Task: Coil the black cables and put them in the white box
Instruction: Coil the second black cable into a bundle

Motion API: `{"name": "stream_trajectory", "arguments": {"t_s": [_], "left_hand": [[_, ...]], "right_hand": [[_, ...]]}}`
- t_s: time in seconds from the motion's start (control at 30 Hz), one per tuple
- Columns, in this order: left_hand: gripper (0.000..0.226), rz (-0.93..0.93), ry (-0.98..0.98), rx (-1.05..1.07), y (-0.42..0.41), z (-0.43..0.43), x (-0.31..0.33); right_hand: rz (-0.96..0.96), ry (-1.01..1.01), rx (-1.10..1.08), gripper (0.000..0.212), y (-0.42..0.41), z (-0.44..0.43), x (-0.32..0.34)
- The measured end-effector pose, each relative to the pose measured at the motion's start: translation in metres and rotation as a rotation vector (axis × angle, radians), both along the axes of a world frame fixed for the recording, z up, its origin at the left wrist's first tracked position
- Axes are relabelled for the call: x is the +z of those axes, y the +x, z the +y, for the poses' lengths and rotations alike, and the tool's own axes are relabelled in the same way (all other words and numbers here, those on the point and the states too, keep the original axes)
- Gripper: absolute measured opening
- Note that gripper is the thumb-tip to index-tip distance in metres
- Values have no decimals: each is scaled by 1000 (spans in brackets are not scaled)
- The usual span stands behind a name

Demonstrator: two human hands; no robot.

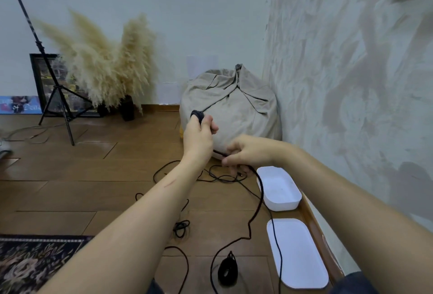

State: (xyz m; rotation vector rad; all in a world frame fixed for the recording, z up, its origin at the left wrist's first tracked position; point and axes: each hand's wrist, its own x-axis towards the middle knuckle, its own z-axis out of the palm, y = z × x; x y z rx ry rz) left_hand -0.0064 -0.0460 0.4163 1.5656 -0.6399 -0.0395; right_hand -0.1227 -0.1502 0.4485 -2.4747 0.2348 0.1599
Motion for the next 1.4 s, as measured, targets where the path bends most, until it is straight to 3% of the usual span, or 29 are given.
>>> {"name": "stream_trajectory", "arguments": {"t_s": [0.1, 0.2, 0.33, 0.53, 0.87, 1.03, 1.2, 1.4], "left_hand": [[25, -92, 163, 24, 6, 4, -13], [33, -60, 256, -181, -1, -4, -20], [42, 290, 90, -508, -19, -14, -12], [51, 444, 2, -670, -32, -16, 4], [13, -16, 175, -659, -36, -1, 6], [18, -74, 263, -526, -28, -4, 1], [21, -30, 186, -460, -17, -2, 7], [31, -104, 270, -514, -29, -2, 3]], "right_hand": [[-109, -156, 5, 19, -1, -10, 8], [-349, -314, -14, 18, 0, -19, 9], [-550, -167, -96, 14, -7, -32, 9], [-687, 14, -258, 8, -9, -44, 12], [-678, 102, -303, 8, -14, -47, 11], [-603, 126, -299, 10, -13, -47, 8], [-519, 215, -260, 13, -15, -48, 1], [-655, 218, -292, 10, -9, -46, 5]]}}
